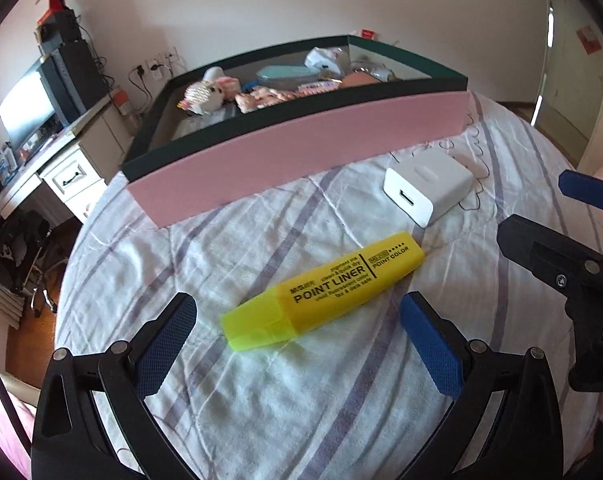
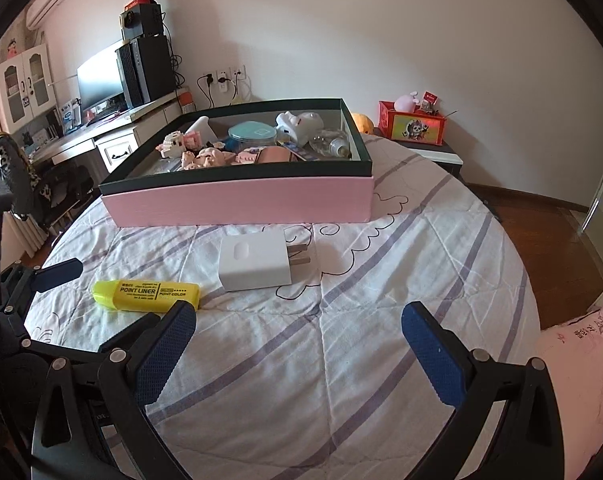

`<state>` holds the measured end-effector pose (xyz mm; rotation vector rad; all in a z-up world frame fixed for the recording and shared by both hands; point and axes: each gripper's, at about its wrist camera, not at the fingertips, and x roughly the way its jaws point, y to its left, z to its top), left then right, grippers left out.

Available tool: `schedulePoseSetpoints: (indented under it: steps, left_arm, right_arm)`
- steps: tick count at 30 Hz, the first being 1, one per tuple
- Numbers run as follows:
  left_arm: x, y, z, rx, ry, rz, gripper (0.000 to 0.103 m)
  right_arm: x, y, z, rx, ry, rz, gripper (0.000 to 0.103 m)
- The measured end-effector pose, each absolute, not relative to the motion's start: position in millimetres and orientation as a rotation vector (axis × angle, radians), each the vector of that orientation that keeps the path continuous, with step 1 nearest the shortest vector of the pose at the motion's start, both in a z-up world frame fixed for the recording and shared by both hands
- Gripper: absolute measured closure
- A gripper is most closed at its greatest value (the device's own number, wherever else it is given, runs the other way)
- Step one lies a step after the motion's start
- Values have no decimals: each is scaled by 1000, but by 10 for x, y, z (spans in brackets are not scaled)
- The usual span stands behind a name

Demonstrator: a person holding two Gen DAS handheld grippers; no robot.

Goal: Organize rigid objects
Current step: 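Grasp the white charger with the right tool while the left tool grasps the yellow highlighter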

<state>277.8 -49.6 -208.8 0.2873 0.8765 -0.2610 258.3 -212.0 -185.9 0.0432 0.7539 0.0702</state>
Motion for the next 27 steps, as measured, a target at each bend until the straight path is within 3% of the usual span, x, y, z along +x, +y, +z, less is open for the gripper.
schedulePoseSetpoints:
  steps: [4,6,7,9,12,23,25,27]
  left_arm:
    - [2920,-522,-2083,265,888,-322,2]
    - [2957,-493,-2072,235,886,-341,25]
    - [2952,-489,-2060,227,881,-344,31]
    - [2912,-476,-2041,240,860,-317,58]
    - [2907,-351,-2010,198,855,-273,77]
    - [2873,-25,-2033,3,885,-166,77]
    - [2898,-59,-2032,17,883,-160,77]
    - [2918,-85,-2037,27,880,-154,77]
  right_arm:
    - [2677,-2163,-1926,53,776,63,0]
    - [2714,-2185,-1948,62,790,58,0]
    - [2724,-2191,-1955,66,793,62,0]
    - [2754,-2183,-1966,64,802,64,0]
    - [2820,-2145,-1976,51,819,68,0]
    - [3265,-1857,-2085,8,890,127,0]
    - [3350,-1843,-2141,0,921,125,7]
    - [3358,-1852,-2151,-10,913,107,21]
